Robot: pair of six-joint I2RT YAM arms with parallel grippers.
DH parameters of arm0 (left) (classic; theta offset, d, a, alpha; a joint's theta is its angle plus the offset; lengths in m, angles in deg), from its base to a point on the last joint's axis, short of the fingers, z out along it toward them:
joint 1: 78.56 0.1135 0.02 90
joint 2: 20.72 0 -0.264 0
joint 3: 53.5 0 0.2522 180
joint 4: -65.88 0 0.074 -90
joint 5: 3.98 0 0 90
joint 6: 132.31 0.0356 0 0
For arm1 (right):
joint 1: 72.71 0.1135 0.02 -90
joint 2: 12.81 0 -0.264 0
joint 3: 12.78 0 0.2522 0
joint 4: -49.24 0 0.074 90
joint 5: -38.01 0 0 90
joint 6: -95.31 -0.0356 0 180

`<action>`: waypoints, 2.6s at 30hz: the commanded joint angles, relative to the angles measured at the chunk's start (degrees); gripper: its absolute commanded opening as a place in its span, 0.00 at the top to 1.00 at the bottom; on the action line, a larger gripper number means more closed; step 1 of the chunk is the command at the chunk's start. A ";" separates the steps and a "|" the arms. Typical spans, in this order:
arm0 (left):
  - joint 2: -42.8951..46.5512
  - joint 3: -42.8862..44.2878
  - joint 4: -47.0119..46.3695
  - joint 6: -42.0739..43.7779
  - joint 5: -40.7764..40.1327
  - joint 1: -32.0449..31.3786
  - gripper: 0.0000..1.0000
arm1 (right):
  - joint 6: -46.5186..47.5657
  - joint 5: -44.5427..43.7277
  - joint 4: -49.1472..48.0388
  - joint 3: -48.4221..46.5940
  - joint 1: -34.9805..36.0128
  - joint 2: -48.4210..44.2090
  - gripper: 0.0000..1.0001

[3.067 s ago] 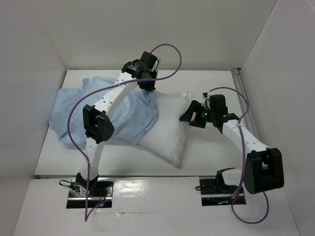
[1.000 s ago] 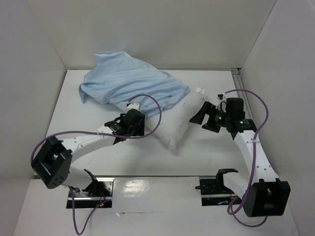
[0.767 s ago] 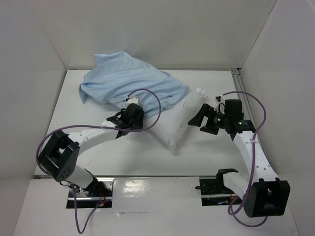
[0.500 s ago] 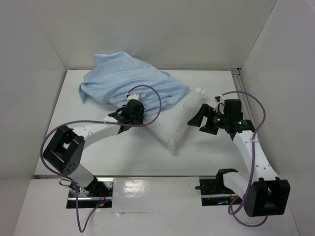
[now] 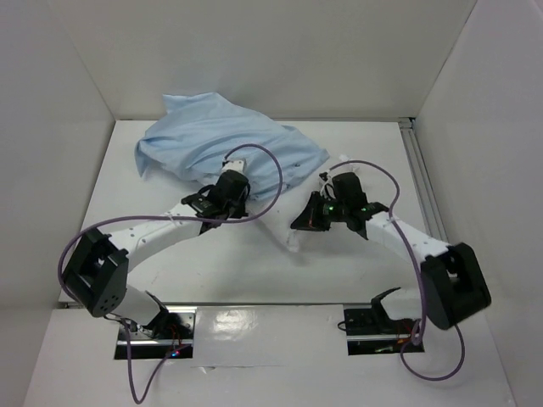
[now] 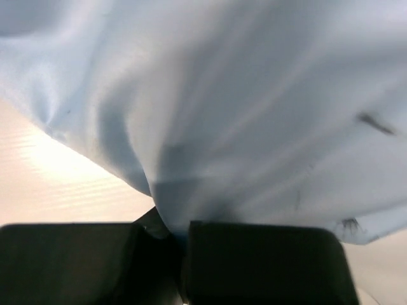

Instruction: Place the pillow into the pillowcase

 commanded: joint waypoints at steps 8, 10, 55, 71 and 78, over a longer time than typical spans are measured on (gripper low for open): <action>1.98 8.76 7.47 -6.19 3.46 -9.47 1.00 | -2.33 -2.02 -15.56 -17.14 0.79 14.07 1.00; 1.36 9.30 8.88 -6.73 1.95 -9.48 1.00 | -3.46 -2.02 -16.26 -15.39 0.79 11.18 1.00; -7.95 10.87 10.03 -9.28 -18.35 -8.95 0.88 | -0.74 -2.54 -9.49 -12.57 0.09 5.81 1.00; 4.00 10.71 13.37 -7.96 -9.66 -14.66 1.00 | -0.74 -1.41 -10.64 -15.91 -1.05 8.09 1.00; 4.00 -0.27 3.38 -8.67 -16.59 -14.66 0.12 | 0.31 -0.87 -10.11 -16.44 -1.05 8.10 1.00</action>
